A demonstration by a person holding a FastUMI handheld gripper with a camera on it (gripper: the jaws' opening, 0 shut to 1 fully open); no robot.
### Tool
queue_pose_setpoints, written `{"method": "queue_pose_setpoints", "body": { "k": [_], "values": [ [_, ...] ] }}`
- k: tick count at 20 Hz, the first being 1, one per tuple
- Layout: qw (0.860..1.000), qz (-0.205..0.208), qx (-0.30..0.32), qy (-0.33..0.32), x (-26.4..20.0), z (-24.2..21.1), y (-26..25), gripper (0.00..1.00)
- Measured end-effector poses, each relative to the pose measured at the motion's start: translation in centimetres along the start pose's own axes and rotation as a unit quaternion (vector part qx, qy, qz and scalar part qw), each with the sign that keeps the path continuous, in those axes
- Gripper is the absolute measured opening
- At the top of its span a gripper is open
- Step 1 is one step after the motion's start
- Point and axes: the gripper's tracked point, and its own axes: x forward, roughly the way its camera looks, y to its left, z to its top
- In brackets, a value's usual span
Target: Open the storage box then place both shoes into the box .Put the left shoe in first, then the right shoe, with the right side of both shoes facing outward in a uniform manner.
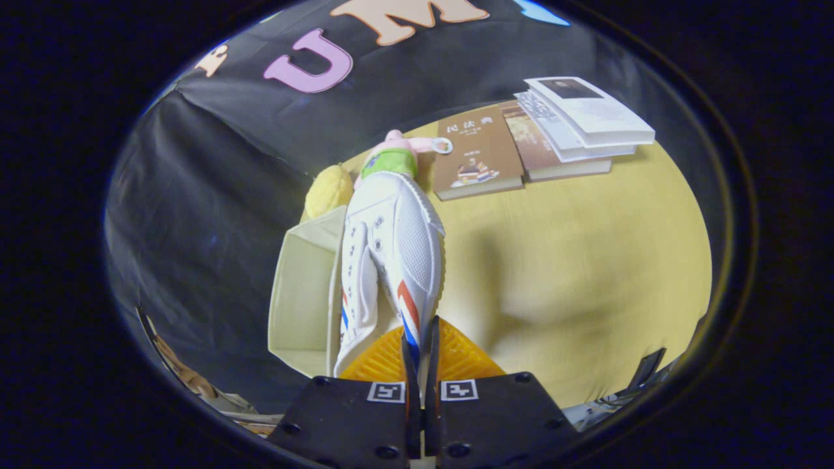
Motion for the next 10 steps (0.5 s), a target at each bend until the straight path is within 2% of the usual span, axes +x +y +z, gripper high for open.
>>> {"method": "queue_pose_setpoints", "body": {
  "k": [5,10],
  "values": [
    [1.0,0.021,-0.016,-0.006,-0.2,0.4,5.1,0.06],
    [0.999,0.036,-0.025,-0.001,1.5,-0.2,9.5,0.06]
  ]
}}
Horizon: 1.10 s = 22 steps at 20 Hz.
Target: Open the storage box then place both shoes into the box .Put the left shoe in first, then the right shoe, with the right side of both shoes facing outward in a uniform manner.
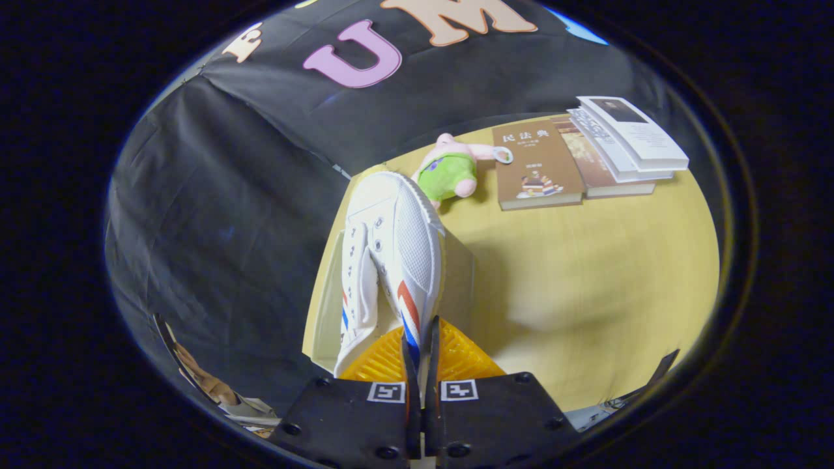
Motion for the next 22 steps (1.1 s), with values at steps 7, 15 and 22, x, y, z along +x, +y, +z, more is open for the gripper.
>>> {"method": "queue_pose_setpoints", "body": {
  "k": [7,15,22],
  "values": [
    [0.999,-0.003,-0.01,0.03,4.5,-2.0,3.1,0.06],
    [0.997,-0.051,-0.023,0.053,8.5,-3.8,2.0,0.06],
    [0.999,-0.02,-0.033,0.011,7.3,-2.2,4.3,0.43]
  ]
}}
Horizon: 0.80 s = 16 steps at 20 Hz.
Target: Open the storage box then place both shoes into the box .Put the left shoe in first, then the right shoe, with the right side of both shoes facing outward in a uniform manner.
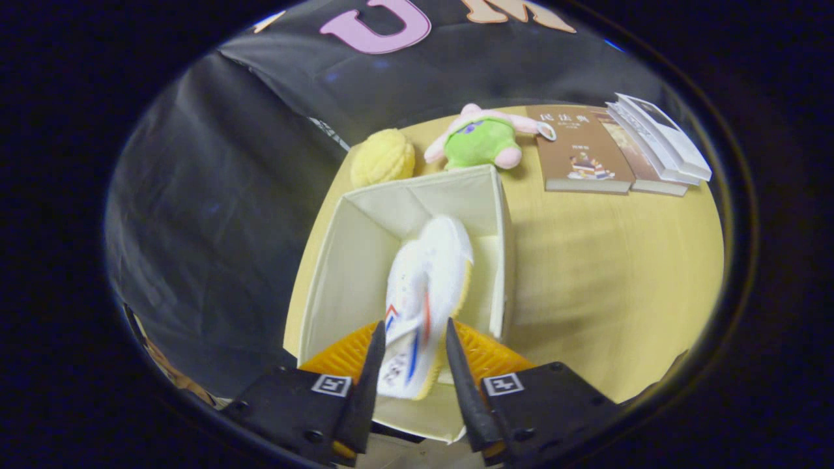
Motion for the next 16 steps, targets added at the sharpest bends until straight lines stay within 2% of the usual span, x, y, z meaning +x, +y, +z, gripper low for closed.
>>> {"method": "queue_pose_setpoints", "body": {
  "k": [4,8,16],
  "values": [
    [0.997,-0.007,-0.045,-0.066,-3.2,2.5,-0.7,0.72],
    [0.987,-0.012,-0.071,-0.143,-7.5,4.6,-2.1,1.0],
    [0.949,-0.048,-0.091,-0.297,-17.5,8.4,-7.5,1.0]
  ]
}}
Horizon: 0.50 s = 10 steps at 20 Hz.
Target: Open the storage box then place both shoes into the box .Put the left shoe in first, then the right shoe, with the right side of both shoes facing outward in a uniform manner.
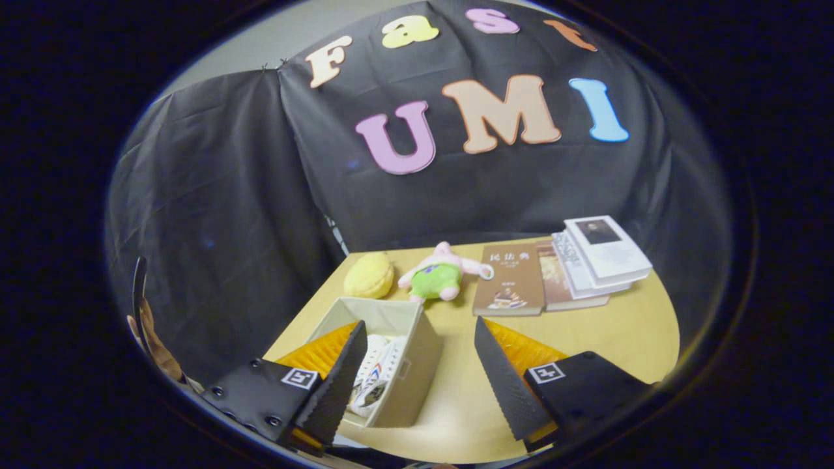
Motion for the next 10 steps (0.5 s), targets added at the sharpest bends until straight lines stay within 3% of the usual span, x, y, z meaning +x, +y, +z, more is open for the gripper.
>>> {"method": "queue_pose_setpoints", "body": {
  "k": [10],
  "values": [
    [0.982,-0.081,-0.045,-0.163,-6.8,6.6,-7.9,1.0]
  ]
}}
